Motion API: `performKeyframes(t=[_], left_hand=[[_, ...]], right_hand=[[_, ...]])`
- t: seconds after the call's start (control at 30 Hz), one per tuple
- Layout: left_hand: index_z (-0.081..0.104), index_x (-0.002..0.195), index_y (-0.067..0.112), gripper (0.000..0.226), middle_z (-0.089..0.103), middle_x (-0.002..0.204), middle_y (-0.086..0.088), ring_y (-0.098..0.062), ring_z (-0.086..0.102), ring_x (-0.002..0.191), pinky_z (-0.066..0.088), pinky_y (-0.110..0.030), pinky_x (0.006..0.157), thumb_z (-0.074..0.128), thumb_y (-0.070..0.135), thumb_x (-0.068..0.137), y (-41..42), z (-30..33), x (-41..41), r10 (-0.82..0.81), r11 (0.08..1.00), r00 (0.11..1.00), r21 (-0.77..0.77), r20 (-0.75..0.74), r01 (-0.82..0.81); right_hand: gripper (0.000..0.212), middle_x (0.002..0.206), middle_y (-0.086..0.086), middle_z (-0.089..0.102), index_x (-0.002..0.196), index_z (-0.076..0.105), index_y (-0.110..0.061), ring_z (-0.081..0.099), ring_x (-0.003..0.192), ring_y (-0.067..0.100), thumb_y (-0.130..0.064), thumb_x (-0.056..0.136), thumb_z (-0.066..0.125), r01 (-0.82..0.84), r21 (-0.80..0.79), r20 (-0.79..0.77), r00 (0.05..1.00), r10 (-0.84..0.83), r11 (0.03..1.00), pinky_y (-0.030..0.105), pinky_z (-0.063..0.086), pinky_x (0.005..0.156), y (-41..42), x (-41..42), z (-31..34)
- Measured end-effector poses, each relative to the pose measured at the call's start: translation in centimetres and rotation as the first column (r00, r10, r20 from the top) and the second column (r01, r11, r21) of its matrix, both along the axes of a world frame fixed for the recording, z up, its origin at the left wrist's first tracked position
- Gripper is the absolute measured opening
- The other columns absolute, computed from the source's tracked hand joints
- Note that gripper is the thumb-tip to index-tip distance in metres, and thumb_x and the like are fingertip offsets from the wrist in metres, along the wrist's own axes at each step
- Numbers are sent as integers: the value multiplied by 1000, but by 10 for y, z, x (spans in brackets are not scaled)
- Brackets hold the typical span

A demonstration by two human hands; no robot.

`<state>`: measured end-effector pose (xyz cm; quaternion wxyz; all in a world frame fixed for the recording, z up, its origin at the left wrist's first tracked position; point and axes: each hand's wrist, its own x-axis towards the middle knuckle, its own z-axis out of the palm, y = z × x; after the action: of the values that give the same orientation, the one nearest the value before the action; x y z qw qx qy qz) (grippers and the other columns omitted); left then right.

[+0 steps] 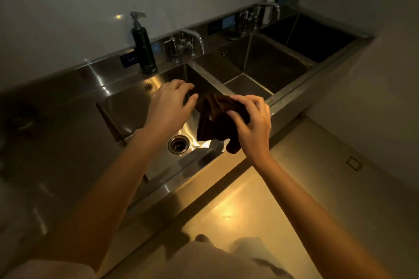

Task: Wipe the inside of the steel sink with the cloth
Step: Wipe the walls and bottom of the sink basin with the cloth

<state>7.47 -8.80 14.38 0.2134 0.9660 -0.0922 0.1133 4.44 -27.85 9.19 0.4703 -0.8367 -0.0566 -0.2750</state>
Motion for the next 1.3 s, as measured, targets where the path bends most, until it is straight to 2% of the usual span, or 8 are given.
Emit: performKeyframes(t=[0.17, 0.4, 0.6, 0.73, 0.97, 1.2, 1.3], left_hand=[[52, 134, 19, 40, 54, 133, -3, -21, 47, 123, 33, -41, 105, 42, 38, 99, -69, 2, 19, -109, 991, 994, 80, 17, 107], [52, 134, 21, 43, 53, 137, -2, -21, 44, 129, 31, -43, 110, 41, 42, 99, -177, -17, 52, -252, 954, 968, 169, 15, 246], [59, 128, 16, 39, 58, 131, -8, -25, 50, 125, 39, -46, 105, 47, 37, 98, -240, -55, 68, -270, 940, 963, 224, 18, 259], [62, 124, 10, 37, 60, 128, -14, -30, 53, 121, 42, -51, 101, 53, 32, 96, -262, -74, 73, -270, 940, 963, 219, 1, 263], [62, 123, 9, 37, 59, 129, -16, -33, 53, 121, 40, -51, 101, 56, 31, 94, -284, -82, 99, -206, 956, 978, 208, -24, 207], [59, 129, 13, 40, 54, 135, -12, -29, 47, 128, 36, -49, 106, 49, 35, 97, -296, -56, 169, -176, 970, 983, 181, 51, 165], [59, 129, 12, 40, 55, 134, -12, -29, 47, 127, 36, -48, 106, 49, 34, 97, -294, -43, 206, -180, 972, 979, 171, 101, 161]], right_hand=[[25, 109, -3, 57, 115, 65, -23, 47, 106, 16, -20, 91, 61, 127, -12, -13, 992, -127, 992, 45, 42, 92, -62, 1, 2], [24, 110, -3, 59, 115, 66, -25, 46, 108, 15, -23, 91, 61, 261, -87, -94, 959, -269, 961, 28, 34, 90, -162, -1, -18], [24, 109, -4, 58, 113, 66, -28, 47, 107, 17, -26, 89, 63, 301, -128, -125, 940, -316, 945, 30, 34, 89, -239, 2, -33], [24, 109, -3, 59, 113, 67, -27, 48, 107, 18, -26, 89, 63, 298, -162, -145, 936, -322, 941, 33, 35, 89, -278, 8, -39], [24, 109, -3, 58, 113, 67, -28, 48, 105, 17, -26, 90, 63, 269, -206, -107, 949, -295, 941, 30, 34, 88, -322, 46, -33], [25, 110, -3, 58, 115, 65, -28, 47, 107, 16, -28, 90, 62, 219, -200, -35, 973, -230, 955, 29, 35, 91, -327, 123, -4], [26, 112, -5, 57, 116, 64, -30, 46, 109, 13, -29, 90, 62, 195, -191, -15, 979, -201, 962, 34, 38, 94, -322, 163, 10]])
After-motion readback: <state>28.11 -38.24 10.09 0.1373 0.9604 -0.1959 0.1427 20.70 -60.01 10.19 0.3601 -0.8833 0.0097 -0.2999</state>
